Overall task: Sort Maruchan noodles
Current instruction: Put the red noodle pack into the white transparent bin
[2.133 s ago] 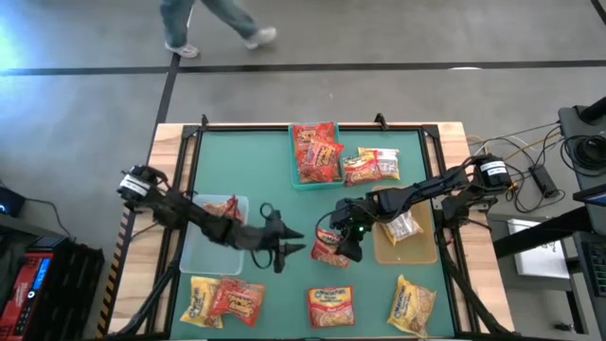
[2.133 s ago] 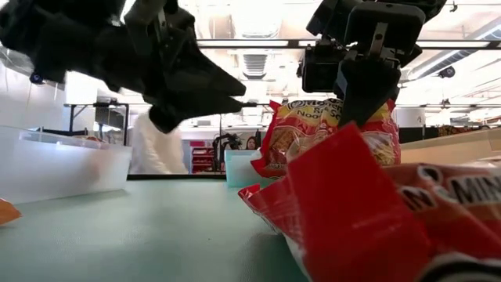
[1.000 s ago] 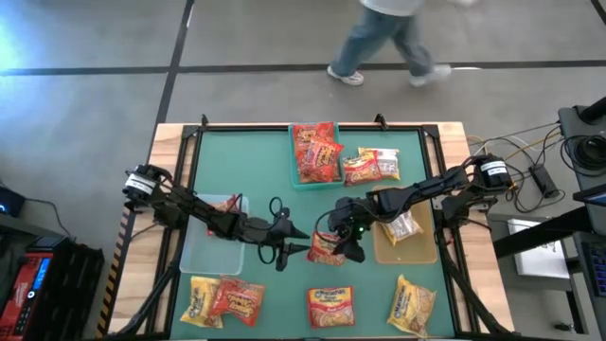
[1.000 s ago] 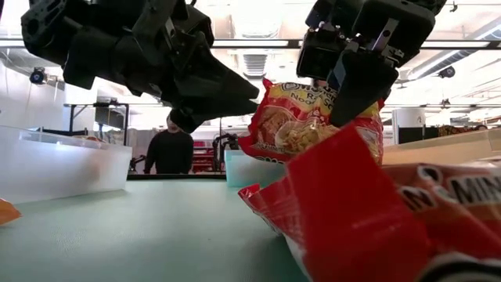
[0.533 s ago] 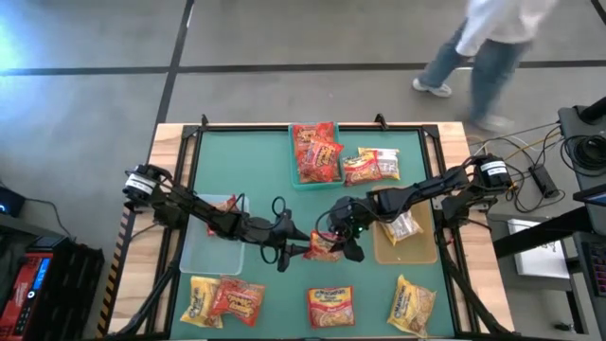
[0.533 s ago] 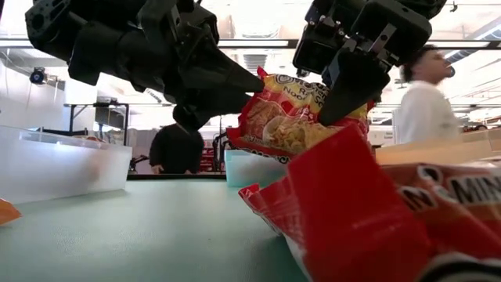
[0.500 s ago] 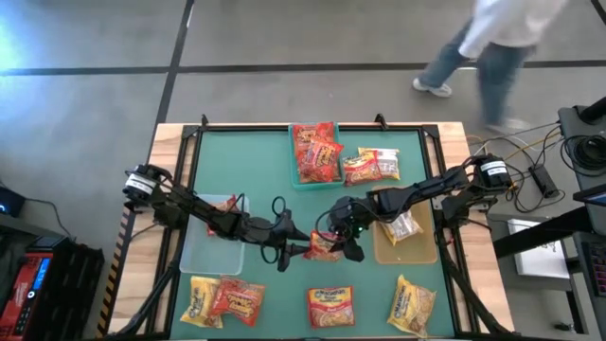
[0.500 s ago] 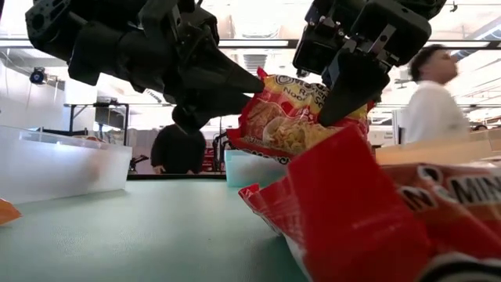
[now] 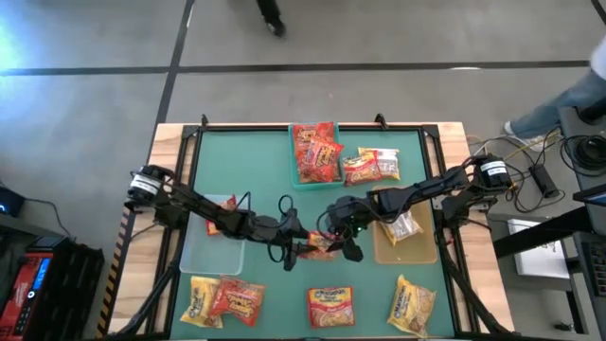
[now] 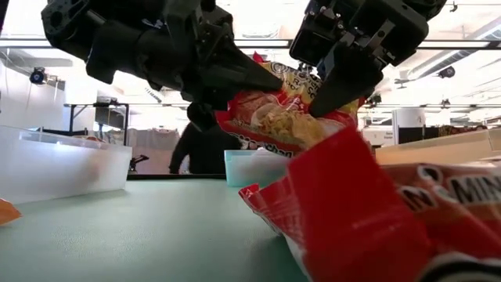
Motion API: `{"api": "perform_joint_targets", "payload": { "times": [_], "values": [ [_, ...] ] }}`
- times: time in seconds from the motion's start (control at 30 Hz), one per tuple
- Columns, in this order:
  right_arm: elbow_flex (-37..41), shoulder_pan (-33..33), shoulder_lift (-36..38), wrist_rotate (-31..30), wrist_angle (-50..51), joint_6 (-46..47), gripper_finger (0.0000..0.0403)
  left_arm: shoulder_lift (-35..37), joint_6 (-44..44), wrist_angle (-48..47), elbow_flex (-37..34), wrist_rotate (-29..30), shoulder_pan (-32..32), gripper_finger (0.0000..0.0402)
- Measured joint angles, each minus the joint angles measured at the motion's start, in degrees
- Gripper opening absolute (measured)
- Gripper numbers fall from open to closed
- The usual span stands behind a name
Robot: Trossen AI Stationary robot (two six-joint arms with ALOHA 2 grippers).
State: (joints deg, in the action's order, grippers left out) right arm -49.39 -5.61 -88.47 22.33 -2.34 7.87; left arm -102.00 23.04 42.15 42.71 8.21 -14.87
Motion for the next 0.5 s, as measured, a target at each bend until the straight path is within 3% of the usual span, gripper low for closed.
{"api": "perform_joint_targets", "payload": {
  "times": [0.23, 0.5],
  "values": [
    [0.0, -0.02, 0.0, -2.61, -0.67, -1.52, 0.0107, -0.52, -1.22, -0.73, 0.77, 0.22, 0.02, 0.0143],
    [0.0, -0.02, 0.0, -3.0, -2.27, -0.37, 0.0107, -0.52, -0.61, -0.79, 0.73, 0.46, 0.04, 0.0109]
  ]
}}
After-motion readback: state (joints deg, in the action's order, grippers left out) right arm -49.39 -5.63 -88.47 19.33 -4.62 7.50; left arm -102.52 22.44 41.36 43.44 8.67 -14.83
